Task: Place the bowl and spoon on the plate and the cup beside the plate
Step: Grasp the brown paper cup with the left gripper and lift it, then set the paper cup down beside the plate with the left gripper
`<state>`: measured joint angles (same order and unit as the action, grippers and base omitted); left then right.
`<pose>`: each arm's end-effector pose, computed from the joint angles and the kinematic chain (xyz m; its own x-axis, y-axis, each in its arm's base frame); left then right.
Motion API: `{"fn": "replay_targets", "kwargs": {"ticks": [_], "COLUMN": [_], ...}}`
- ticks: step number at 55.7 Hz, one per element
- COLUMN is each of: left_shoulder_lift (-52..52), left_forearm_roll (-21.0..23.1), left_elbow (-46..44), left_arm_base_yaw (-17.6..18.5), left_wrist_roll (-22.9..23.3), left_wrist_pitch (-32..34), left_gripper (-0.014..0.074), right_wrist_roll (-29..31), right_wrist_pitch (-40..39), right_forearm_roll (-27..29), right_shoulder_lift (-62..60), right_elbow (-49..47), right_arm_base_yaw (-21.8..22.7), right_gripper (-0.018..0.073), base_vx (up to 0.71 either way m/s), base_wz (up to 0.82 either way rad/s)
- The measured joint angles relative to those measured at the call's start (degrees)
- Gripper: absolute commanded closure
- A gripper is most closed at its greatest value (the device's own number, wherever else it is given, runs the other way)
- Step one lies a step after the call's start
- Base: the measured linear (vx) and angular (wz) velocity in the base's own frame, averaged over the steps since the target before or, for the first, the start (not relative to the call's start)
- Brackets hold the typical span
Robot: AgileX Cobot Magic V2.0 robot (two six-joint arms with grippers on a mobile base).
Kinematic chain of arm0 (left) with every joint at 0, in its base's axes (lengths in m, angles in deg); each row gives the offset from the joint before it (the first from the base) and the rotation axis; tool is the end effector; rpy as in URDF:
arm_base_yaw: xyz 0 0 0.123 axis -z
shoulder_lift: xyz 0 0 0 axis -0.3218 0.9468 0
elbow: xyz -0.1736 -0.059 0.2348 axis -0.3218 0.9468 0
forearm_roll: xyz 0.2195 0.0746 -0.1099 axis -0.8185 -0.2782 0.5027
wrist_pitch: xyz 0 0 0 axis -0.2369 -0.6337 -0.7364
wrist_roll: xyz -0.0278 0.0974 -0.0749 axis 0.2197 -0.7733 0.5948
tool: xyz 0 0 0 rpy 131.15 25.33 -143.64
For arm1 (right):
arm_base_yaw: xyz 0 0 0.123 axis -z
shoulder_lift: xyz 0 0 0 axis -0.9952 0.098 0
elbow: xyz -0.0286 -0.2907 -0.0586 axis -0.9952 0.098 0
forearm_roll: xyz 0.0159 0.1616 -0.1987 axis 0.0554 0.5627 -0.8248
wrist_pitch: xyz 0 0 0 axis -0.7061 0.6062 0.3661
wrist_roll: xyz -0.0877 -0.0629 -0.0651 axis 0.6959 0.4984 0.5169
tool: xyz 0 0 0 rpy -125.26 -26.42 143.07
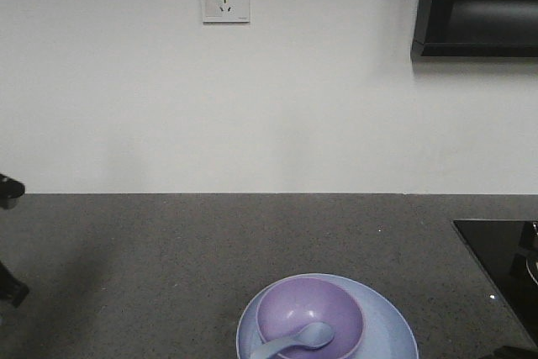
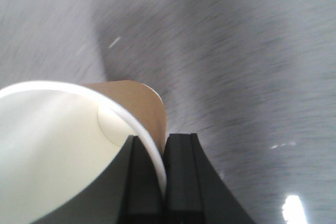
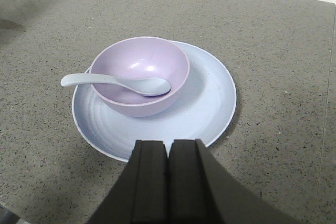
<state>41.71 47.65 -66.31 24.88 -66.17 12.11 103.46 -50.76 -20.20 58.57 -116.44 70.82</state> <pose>0.3316 -0.0153 0.3055 -0.8454 0.3653 -0.3897 0.2793 0.9242 0.2603 0.1504 0.0606 0.3132 -0.4569 -0.1519 -0.8764 -0.4091 0.9108 0.0555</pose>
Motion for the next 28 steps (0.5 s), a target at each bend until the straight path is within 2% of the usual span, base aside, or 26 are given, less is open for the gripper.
{"fn": "replay_targets", "kwargs": {"ticks": [7,13,18,28], "left_shoulder_lift": [-0.6,-0.3,0.8,6.0], "left_forearm_roll": [4.7,8.4,9.9,10.5], "left_elbow": [-4.2,-8.7,-12.2,-18.7], "left_arm_base_yaw": [6.4,12.9,18.1,24.9], "left_wrist_roll": [-4.0,-5.4,-5.6,-4.9], "left_wrist_pitch": [-0.5,-0.5,-0.3,-1.4], "left_gripper": [0.0599,0.0599,0.0598,0.0597], "right_wrist_roll": [0.0,0.0,0.0,0.0], "right_wrist_pitch": [0.0,0.0,0.0,0.1], "right_forearm_roll": [0.0,0.0,0.0,0.0], "right_shoulder_lift": [0.0,0.0,0.0,0.0], "right_elbow": [0.0,0.0,0.0,0.0], "right_arm_base_yaw": [0.0,0.0,0.0,0.0], "right_gripper": [0.0568,0.0568,0.0568,0.0568], "base_vx": [0.0,0.0,0.0,0.0], "base_wz": [0.0,0.0,0.0,0.0]}}
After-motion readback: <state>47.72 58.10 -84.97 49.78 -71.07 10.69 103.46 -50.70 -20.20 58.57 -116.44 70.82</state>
